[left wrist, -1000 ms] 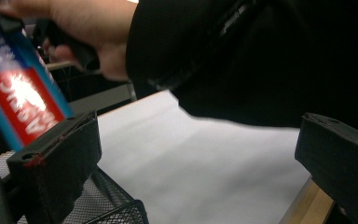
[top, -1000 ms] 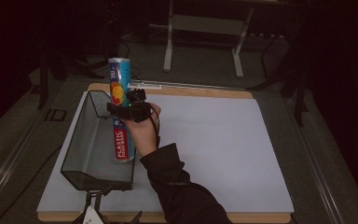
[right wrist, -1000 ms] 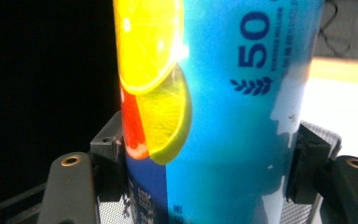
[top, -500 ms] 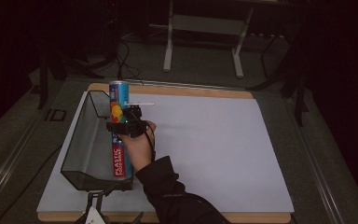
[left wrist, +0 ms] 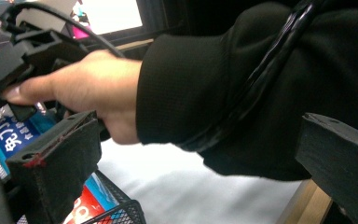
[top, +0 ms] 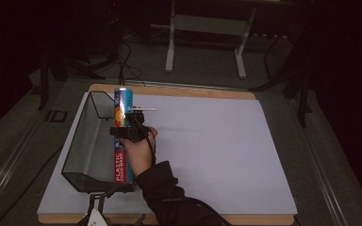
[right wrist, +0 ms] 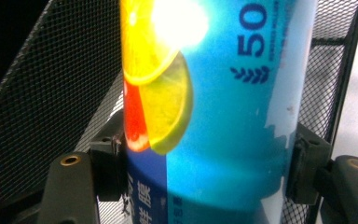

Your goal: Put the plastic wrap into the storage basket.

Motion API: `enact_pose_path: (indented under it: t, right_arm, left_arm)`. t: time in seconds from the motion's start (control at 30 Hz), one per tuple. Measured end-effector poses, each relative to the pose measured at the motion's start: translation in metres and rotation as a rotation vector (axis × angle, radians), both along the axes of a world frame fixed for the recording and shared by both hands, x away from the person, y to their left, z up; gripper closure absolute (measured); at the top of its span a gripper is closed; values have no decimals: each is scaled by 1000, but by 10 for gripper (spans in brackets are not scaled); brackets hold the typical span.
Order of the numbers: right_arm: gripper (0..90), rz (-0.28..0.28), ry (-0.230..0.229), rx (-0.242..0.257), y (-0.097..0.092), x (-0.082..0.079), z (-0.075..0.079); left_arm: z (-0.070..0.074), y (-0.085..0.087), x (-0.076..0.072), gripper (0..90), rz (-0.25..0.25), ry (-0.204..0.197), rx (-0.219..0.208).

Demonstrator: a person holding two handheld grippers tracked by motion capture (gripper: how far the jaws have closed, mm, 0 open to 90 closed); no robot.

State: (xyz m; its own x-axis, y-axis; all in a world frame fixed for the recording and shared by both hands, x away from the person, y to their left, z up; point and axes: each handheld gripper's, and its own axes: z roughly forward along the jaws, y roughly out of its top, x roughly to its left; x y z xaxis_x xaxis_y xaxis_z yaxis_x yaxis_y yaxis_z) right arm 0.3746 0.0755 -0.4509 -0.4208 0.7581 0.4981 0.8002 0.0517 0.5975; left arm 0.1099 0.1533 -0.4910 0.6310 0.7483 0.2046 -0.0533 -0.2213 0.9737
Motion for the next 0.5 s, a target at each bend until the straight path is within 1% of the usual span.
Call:
enact_pose_path:
  t: [0.03,0.07,0.17,0.23,0.27,0.3,0.33,0.37,0.4,0.43,0.5]
  right_arm:
    - [317,0,0,0,0,0,0]
    - [316,-25,-24,2,2,-1,-4]
    - [315,-35,-16,-3,4,0,-5]
    - [314,-42,-12,-17,6,2,-7]
    - [314,-46,-15,-37,7,2,-8]
    - [314,-39,-16,-39,9,3,-10]
    - [314,-49,-14,-37,10,2,-12]
    - [313,-58,-10,-47,11,3,-13]
    - [313,-55,-2,-55,12,4,-14]
    - [313,-63,11,-55,12,5,-16]
    - [312,-78,19,-65,13,7,-18]
  left_arm:
    - [0,0,0,8,0,0,0]
    - [0,1,0,8,-2,-1,1]
    - [0,1,1,8,-3,0,3]
    - [0,2,1,8,-4,0,2]
    - [0,2,0,8,-3,-2,1]
    - [0,2,0,8,-4,-2,0]
    - [0,2,0,8,-5,0,-1]
    - [0,3,0,8,-6,0,-2]
    - [0,3,1,8,-6,1,-2]
    - [0,3,1,8,-5,1,-2]
    - [0,3,0,8,-7,2,-1]
